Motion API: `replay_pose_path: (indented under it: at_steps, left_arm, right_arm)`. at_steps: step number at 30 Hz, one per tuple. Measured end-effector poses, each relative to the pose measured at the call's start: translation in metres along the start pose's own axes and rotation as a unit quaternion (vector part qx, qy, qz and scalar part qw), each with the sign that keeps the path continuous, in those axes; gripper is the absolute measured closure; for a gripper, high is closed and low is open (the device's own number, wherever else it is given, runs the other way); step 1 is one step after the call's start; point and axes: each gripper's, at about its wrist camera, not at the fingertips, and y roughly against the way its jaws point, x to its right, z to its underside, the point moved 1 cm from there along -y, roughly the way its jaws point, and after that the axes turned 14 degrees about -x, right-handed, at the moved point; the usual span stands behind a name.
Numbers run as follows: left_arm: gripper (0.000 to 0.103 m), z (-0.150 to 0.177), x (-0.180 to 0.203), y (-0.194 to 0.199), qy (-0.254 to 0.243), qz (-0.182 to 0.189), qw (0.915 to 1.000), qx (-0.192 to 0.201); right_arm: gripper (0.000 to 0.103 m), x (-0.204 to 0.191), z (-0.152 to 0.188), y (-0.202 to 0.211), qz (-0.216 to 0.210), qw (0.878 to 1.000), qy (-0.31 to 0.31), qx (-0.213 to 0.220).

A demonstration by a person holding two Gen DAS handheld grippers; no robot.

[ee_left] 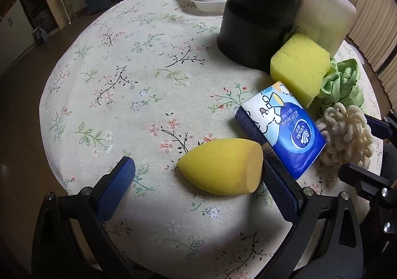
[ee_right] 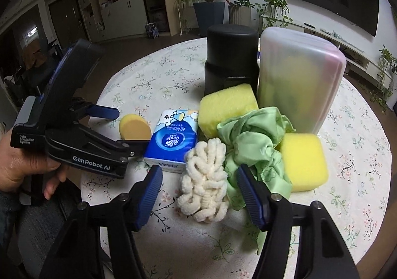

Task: Organize soft objects
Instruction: 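Grasp the yellow egg sponge with the left tool while the right tool grasps the cream curly scrunchie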

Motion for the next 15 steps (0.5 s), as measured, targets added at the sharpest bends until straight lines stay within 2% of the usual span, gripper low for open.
replay_pose_path:
  at_steps: [6, 8, 10, 11, 13, 15]
  left_arm:
    - [0.014, 0.001, 0.002, 0.001, -0.004, 0.0, 1.0, 0.004]
    - [0.018, -0.001, 0.004, 0.001, -0.007, -0.004, 0.9999, 0.006]
    - [0.032, 0.0, 0.007, 0.003, -0.013, -0.005, 0.9998, 0.012]
    - [0.035, 0.0, 0.008, 0.003, -0.015, -0.004, 0.9998, 0.016]
    - [0.047, 0.002, 0.011, 0.005, -0.019, -0.003, 0.9996, 0.022]
    - [0.049, 0.003, 0.012, 0.006, -0.019, -0.002, 0.9995, 0.026]
  right_arm:
    - [0.041, 0.0, 0.0, -0.007, 0.002, 1.0, 0.002, -0.013]
    - [0.05, 0.001, 0.0, -0.009, 0.003, 1.0, 0.001, -0.016]
    - [0.063, 0.003, 0.0, -0.013, 0.01, 1.0, 0.001, -0.021]
    - [0.071, 0.005, 0.0, -0.014, 0.013, 1.0, 0.001, -0.023]
    - [0.075, 0.007, 0.001, -0.015, 0.013, 1.0, -0.001, -0.025]
    - [0.079, 0.009, 0.001, -0.014, 0.009, 1.0, -0.001, -0.026]
